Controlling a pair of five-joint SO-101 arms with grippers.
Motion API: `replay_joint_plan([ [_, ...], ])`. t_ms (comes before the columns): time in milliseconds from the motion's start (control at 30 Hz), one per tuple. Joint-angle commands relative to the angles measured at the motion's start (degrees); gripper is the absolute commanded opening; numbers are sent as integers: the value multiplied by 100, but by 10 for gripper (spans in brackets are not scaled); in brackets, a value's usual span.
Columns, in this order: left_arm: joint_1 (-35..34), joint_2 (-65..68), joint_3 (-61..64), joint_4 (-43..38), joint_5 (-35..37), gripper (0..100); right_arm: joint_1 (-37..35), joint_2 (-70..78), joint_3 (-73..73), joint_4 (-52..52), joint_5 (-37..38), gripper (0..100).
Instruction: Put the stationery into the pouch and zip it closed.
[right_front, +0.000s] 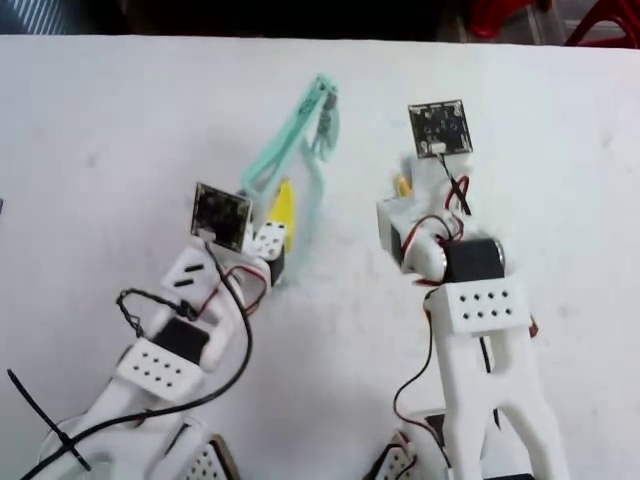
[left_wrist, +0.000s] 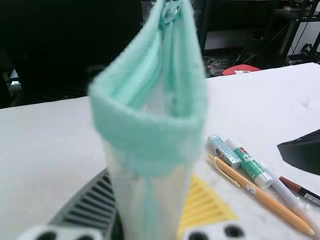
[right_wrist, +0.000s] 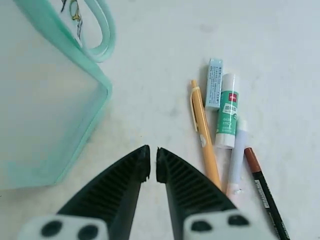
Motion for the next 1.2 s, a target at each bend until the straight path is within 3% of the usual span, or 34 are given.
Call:
replay_joint_plan([
  [0, 4, 92, -237, 246, -18, 23, 57, 66, -70, -110, -44, 17],
  [167, 31, -101, -246, 563, -26, 39, 251, 347, -466, 101, -44, 20],
  [333, 40, -848, -246, 1459, 18, 151, 743, 848, -1196, 611, -53, 22],
  [533, 13, -1376, -237, 1925, -9, 157, 1112, 1895, -2127, 1182, -9, 42],
  [667, 13, -1244, -237, 1881, -18, 155, 1833, 2440, -2602, 1613, 826, 101],
  [900, 224, -1024, -229, 1662, 18, 146, 2686, 3064, -2268, 1473, 2954, 102],
  [1033, 277, -743, -229, 1354, 9, 56, 2835, 3257, -1565, 549, 3226, 104],
  [1167, 277, -391, -229, 993, 9, 42, 2782, 3433, -976, -119, 3402, 105],
])
